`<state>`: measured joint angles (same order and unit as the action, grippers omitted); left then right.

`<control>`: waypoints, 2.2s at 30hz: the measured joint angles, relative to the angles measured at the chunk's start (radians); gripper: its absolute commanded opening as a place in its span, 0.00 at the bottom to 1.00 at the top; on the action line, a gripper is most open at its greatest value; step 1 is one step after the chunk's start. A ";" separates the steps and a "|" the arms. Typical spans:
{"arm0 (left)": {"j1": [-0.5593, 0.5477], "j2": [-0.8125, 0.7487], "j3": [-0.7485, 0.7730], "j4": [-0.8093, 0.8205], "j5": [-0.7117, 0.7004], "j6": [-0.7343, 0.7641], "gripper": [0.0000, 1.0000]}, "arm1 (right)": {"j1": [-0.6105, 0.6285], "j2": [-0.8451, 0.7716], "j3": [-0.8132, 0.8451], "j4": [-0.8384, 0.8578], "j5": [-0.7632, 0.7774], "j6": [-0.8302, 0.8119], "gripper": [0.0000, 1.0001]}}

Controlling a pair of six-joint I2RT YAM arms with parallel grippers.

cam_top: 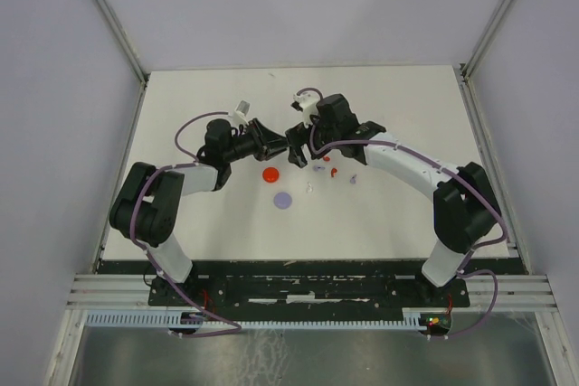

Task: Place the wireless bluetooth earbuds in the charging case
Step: Pick up the charging case at the center of the board.

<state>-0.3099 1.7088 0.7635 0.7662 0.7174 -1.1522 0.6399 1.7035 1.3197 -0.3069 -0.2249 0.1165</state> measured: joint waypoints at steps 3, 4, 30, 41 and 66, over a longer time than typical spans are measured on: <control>-0.010 0.000 0.000 0.000 0.000 -0.005 0.03 | 0.004 0.022 0.014 -0.005 0.001 -0.006 0.86; -0.013 0.000 0.000 0.000 0.001 -0.006 0.03 | 0.004 0.027 0.018 -0.005 0.001 -0.009 0.83; -0.024 0.000 0.008 -0.017 -0.001 -0.006 0.43 | 0.013 0.052 0.045 -0.010 0.009 -0.016 0.37; -0.026 0.000 0.010 -0.023 0.000 -0.006 0.45 | 0.012 0.052 0.045 -0.010 0.020 -0.022 0.36; -0.026 0.000 0.010 -0.024 0.000 -0.006 0.41 | 0.012 0.052 0.043 -0.010 0.020 -0.029 0.34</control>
<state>-0.3355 1.7088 0.7734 0.7422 0.7170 -1.1580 0.6518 1.7554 1.3628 -0.3168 -0.2050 0.0879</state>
